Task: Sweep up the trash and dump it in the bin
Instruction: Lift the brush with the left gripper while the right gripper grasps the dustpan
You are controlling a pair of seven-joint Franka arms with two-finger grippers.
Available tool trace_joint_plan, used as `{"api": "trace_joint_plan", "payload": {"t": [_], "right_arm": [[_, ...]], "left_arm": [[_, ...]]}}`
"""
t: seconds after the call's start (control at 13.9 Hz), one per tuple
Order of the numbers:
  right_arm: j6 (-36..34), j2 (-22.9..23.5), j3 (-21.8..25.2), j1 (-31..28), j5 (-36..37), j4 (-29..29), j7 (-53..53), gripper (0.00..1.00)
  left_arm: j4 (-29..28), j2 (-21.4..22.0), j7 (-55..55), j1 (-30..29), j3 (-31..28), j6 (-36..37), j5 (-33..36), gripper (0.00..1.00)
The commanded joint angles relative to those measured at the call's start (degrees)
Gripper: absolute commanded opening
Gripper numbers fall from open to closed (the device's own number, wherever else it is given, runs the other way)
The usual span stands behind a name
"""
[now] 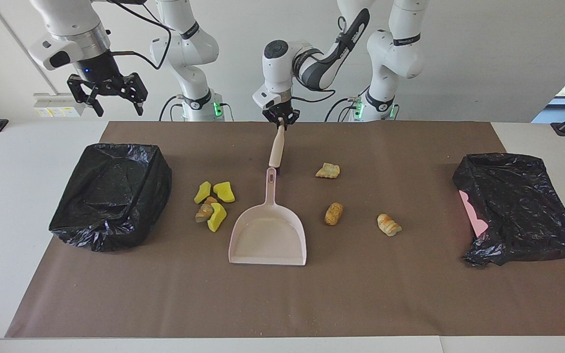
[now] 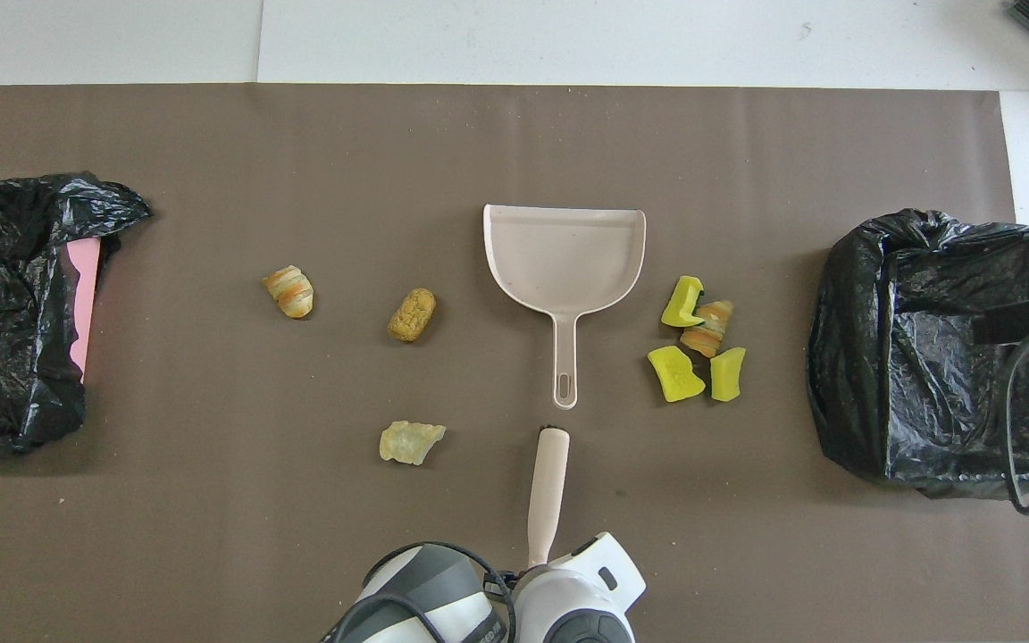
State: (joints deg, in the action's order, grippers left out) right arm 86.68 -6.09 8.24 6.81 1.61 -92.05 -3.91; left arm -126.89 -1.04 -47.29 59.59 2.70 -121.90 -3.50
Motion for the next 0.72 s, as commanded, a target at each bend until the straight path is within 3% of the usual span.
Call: {"api": "trace_joint_plan", "payload": {"t": [0.0, 0.22, 0.43, 0.65], "right_arm": [[1.0, -1.0, -0.9, 0.0, -0.1, -1.1, -0.2, 1.00], [2.8, 0.3, -2.7, 3.1, -0.4, -2.5, 2.2, 1.00], [9.3, 1.5, -2.7, 8.7, -2.8, -6.6, 11.1, 1.00], [14.2, 7.4, -2.7, 14.0, -4.0, -7.1, 15.1, 1.00]], "left_arm": [[-0.1, 4.2, 0.1, -4.1, 0.1, 8.0, 0.2, 0.00], [0.1, 4.5, 1.7, -12.2, 0.0, 10.6, 4.2, 0.00], [2.0, 4.3, 10.8, -23.3, 0.0, 10.5, 5.5, 0.00], [4.3, 2.5, 19.4, -32.6, 0.0, 9.2, 5.6, 0.00]]}}
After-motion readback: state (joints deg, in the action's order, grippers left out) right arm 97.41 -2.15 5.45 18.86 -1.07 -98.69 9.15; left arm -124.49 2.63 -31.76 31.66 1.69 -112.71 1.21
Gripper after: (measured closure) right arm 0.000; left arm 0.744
